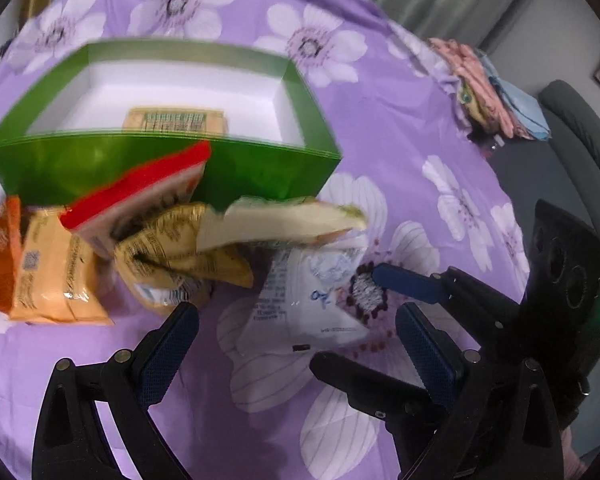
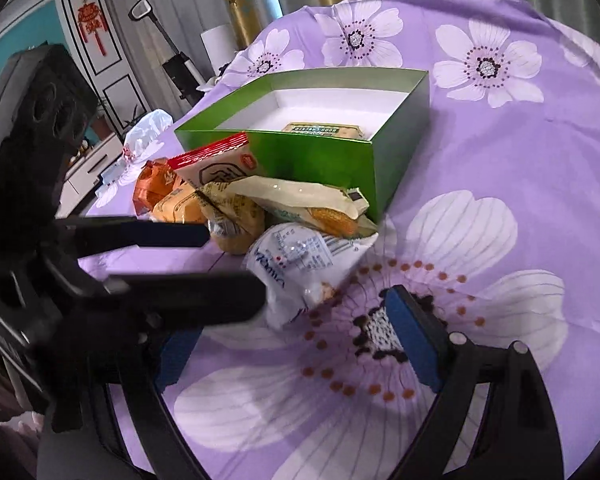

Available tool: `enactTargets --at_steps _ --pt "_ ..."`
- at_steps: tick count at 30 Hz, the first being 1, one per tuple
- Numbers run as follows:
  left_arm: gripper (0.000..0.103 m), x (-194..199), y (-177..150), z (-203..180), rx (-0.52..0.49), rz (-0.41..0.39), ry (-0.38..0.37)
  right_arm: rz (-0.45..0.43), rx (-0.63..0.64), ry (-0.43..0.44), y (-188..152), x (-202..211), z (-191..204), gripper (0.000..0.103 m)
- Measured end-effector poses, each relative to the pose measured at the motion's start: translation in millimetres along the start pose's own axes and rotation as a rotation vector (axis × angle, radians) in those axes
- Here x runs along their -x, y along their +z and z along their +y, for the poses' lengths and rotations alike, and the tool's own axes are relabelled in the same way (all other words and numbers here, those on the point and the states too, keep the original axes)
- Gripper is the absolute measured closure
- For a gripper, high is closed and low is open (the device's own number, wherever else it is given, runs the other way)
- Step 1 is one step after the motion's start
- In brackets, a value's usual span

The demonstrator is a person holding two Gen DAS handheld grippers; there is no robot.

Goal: Organize snacks
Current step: 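Grasp the white milk-candy bag with the right gripper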

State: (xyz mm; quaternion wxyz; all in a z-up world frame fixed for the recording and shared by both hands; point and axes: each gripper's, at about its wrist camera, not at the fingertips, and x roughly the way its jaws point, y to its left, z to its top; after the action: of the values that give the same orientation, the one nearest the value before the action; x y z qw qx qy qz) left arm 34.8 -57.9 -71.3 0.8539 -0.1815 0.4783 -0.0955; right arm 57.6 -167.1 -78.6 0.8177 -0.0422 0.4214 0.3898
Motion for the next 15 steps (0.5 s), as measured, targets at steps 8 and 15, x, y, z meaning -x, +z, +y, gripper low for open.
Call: enactTargets --at_steps 8,15 --pt "0.018 -9.8 -3.1 6.4 -0.02 0.015 -0.027 0.029 -0.031 0.037 0.5 -22.4 6.5 0.018" --pt "0.04 -16.5 2.2 6.5 -0.027 0.023 -0.061 0.052 -0.02 0.02 4.6 -31.8 13.9 0.048"
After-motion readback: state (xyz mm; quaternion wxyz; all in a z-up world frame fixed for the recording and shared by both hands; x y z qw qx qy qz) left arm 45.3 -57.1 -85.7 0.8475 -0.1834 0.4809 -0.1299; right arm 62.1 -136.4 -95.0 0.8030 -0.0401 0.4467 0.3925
